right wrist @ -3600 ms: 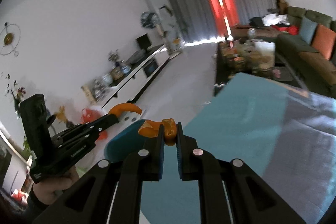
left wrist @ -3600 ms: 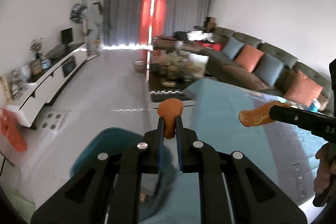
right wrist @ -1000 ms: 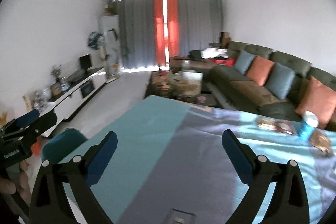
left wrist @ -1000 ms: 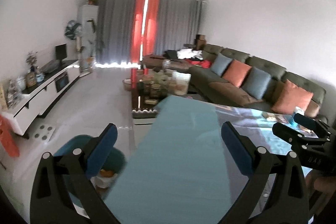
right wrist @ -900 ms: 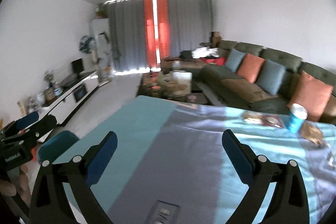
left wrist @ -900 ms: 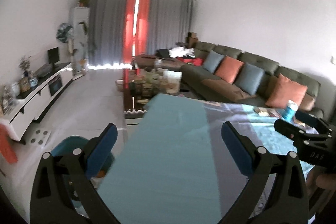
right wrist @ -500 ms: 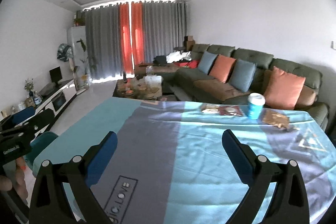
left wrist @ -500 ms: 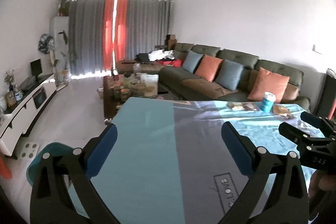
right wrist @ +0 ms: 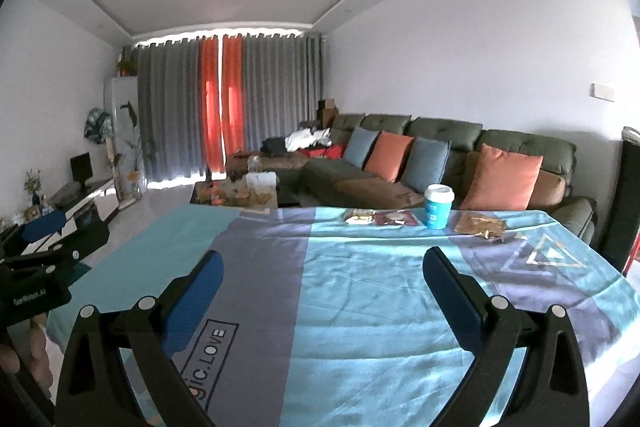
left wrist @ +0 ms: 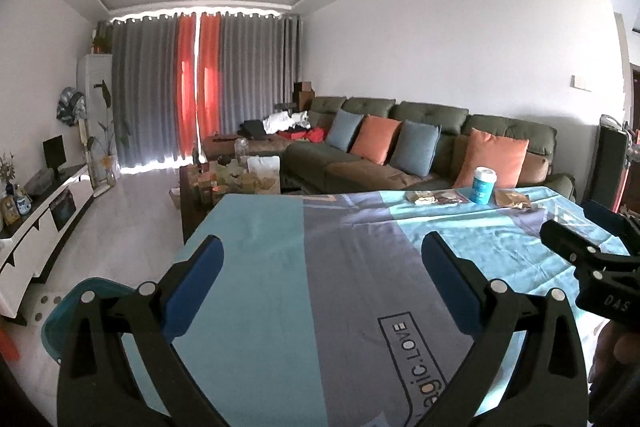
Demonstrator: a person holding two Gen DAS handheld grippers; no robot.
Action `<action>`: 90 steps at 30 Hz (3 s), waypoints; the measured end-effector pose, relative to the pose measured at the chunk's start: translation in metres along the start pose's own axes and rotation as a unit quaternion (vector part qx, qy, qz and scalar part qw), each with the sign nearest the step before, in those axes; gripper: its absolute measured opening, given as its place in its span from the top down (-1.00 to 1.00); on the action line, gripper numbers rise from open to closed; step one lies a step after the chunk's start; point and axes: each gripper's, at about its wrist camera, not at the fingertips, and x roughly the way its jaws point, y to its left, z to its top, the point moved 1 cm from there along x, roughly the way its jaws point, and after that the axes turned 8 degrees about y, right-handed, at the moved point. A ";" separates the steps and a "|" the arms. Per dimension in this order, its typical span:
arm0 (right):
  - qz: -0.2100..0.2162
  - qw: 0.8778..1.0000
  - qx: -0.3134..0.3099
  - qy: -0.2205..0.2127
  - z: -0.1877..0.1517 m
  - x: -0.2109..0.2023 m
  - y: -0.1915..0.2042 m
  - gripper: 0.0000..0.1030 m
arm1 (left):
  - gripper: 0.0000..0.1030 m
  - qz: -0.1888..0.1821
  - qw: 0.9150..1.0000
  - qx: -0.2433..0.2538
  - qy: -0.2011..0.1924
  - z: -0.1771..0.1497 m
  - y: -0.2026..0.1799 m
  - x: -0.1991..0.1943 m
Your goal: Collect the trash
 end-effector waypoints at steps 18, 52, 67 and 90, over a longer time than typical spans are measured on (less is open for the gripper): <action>-0.023 0.999 -0.009 -0.047 -0.019 -0.037 0.015 -0.87 | -0.89 0.005 0.999 -0.031 -0.013 -0.042 0.011 -0.040; -0.036 0.998 -0.015 -0.043 -0.021 -0.036 0.017 -0.87 | -0.89 -0.003 1.000 -0.019 -0.016 -0.044 0.020 -0.054; -0.037 0.998 -0.016 -0.043 -0.022 -0.036 0.016 -0.87 | -0.89 0.001 1.000 -0.019 -0.015 -0.045 0.021 -0.054; -0.036 0.999 -0.018 -0.037 -0.021 -0.030 0.013 -0.87 | -0.89 0.003 0.999 -0.029 -0.016 -0.044 0.022 -0.048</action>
